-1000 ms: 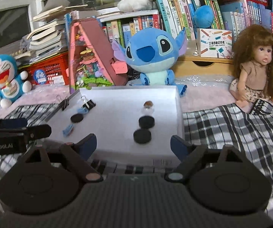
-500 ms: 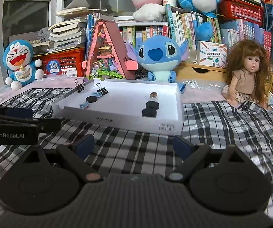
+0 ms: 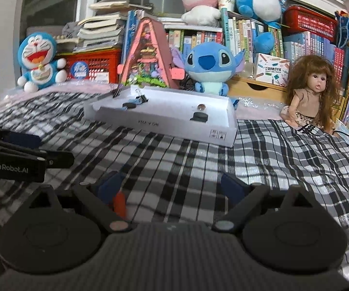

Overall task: Organize rigid objects
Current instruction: 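Move both tools back from the tray toward the red crayons on the cloth, then grasp a red crayon with the left tool while the right tool grasps another red crayon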

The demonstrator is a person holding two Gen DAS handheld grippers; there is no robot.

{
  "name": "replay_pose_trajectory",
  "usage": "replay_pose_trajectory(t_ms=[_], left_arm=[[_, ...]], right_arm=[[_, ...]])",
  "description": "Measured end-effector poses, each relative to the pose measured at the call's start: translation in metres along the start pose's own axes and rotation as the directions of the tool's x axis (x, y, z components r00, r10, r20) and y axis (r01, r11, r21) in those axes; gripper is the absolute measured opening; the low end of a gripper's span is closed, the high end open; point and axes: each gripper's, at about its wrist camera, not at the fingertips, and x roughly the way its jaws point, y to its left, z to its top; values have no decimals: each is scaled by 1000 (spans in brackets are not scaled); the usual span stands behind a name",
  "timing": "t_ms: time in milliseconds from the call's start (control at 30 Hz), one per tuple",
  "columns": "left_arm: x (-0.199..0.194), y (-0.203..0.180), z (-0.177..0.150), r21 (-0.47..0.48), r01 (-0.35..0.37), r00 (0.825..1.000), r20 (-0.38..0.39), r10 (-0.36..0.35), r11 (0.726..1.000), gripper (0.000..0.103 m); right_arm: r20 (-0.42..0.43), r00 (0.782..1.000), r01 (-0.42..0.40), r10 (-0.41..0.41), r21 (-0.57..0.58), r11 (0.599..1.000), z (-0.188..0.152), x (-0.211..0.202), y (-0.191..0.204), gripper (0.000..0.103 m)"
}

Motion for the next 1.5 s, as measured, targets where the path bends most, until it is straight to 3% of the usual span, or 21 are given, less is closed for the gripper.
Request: replay_pose_trajectory(t_ms=[233, 333, 433, 700, 833, 1067, 1133, 1233, 1500], left_arm=[[0, -6, -10, 31, -21, 1000, -16, 21, 999, 64], [-1, -4, -10, 1, 1, 1000, -28, -1, 1000, 52], [-5, -8, -10, 13, 27, 999, -23, -27, 1000, 50], [-3, -31, -12, 89, 97, 995, -37, -95, 991, 44], [6, -37, -10, 84, 127, 991, -47, -124, 988, 24], [19, -36, -1, 46, 205, 978, -56, -202, 978, 23], [22, -36, 1, 41, 206, 977, -64, -203, 978, 22], [25, -37, 1, 55, 196, 979, -65, -192, 979, 10], [26, -25, 0, 66, 140, 989, -64, -136, 988, 10]], right_arm=[[-49, 999, -9, 4, -90, 996, -14, -9, 7, 94], [-61, 998, -8, 0, -116, 993, -18, -8, 9, 94], [-64, 998, 8, -17, -132, 991, -19, -5, 10, 94], [-85, 996, 30, -35, -61, 998, -13, 8, -1, 94], [-86, 996, 20, -24, -51, 999, -11, 9, -2, 94], [-86, 996, 10, -14, -51, 999, -10, 11, 0, 94], [-87, 996, 5, -9, -48, 999, -10, 11, 0, 94], [-89, 996, 2, -6, -48, 999, -10, 12, 1, 94], [-83, 996, 41, -45, -47, 998, -8, 16, -2, 94]])
